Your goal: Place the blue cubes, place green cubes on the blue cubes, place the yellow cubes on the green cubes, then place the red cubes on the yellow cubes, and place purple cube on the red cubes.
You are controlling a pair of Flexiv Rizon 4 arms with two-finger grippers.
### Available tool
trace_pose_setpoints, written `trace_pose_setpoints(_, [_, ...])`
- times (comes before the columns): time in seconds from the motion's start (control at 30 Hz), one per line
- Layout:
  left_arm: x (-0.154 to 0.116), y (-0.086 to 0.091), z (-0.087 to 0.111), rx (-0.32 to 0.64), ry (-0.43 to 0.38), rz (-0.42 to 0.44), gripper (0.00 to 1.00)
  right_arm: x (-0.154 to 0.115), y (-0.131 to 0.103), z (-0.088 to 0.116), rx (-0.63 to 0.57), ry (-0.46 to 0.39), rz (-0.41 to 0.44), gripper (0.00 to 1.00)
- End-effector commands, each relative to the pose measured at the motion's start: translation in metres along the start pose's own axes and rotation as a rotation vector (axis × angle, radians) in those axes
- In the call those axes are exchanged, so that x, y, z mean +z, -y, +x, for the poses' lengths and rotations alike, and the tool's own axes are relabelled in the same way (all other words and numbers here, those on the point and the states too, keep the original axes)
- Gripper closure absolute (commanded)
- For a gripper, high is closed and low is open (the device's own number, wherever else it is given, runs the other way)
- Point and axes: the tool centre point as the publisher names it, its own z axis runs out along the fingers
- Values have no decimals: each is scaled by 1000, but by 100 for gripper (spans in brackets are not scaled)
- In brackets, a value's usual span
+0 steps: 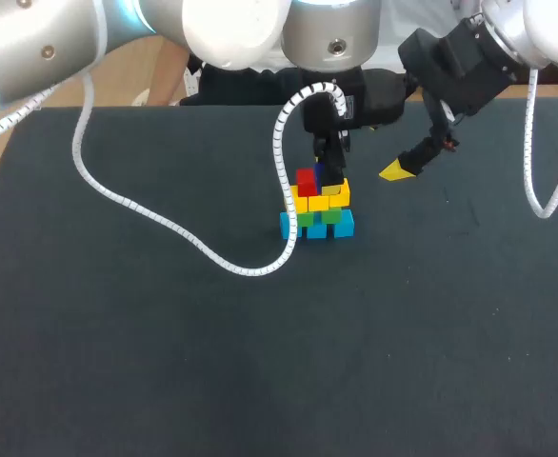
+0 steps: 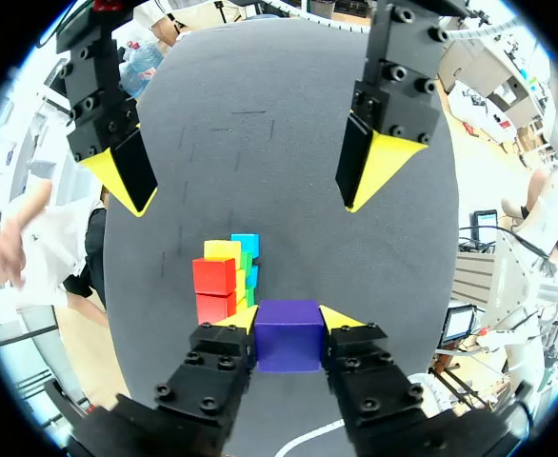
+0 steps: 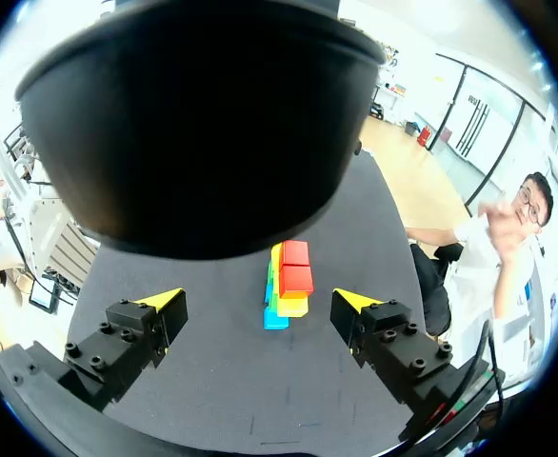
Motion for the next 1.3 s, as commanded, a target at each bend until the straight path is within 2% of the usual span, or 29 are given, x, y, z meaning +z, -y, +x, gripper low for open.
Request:
trace_pose_setpoints(0.03, [3,-4,0,5,-1,5,100,0,0,0,0,0,0,0])
trace_pose_setpoints(0.37, [3,-6,6,-7,-6,3,100,0,0,0,0,0,0,0])
trace_pose_setpoints(0.6, [3,-7,7,-6,-5,-1,100,-13,5,13,36,-18,40,0])
trace_pose_setpoints(0.67, [3,-8,7,-7,-4,-3,100,-16,5,14,46,-8,49,0])
trace_pose_setpoints(0.73, [3,-9,8,-8,0,-6,100,-19,6,16,67,70,37,0])
trace_pose_setpoints(0.87, [3,-12,9,-6,5,-6,100,-26,5,20,85,88,46,0])
trace_pose_setpoints(1.3, [1,-18,8,10,12,-11,100,-47,-3,41,132,46,86,0])
